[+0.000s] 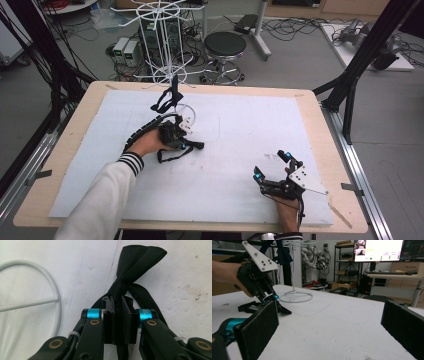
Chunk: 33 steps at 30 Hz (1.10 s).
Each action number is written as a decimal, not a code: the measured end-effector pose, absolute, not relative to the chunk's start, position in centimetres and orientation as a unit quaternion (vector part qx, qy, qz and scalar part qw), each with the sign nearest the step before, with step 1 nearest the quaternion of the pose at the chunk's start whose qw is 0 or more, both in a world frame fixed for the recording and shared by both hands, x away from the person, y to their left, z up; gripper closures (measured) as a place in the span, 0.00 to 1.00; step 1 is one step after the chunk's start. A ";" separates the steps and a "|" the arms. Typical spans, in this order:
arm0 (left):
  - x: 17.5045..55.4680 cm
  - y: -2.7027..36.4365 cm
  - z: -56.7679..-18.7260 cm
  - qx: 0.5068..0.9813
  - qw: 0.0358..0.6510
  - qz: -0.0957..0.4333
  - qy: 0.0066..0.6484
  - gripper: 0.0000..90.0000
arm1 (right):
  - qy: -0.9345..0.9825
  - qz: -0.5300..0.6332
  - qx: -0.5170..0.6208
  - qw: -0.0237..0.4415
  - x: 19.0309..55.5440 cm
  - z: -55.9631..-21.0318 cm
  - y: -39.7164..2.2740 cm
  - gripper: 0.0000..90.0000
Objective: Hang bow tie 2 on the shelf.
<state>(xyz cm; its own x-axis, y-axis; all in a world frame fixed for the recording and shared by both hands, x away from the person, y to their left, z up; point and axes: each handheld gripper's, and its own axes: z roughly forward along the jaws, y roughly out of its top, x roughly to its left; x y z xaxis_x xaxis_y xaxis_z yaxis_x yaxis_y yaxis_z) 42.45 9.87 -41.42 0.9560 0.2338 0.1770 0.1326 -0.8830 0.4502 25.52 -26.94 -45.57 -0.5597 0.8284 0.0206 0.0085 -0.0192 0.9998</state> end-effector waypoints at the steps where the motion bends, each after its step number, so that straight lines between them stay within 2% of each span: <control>1: 42.4 9.9 -41.4 0.963 0.223 0.115 0.096 0.90 | 0.620 0.629 0.338 0.326 25.5 -45.6 -26.9 0.01; 6: 42.1 9.9 -41.2 0.962 0.229 0.117 0.094 0.91 | 0.620 0.629 0.338 0.326 25.5 -45.6 -26.9 0.01; 33: 38.5 14.2 -37.5 0.910 0.370 0.133 0.135 0.91 | 0.620 0.629 0.338 0.326 25.5 -45.6 -26.9 0.01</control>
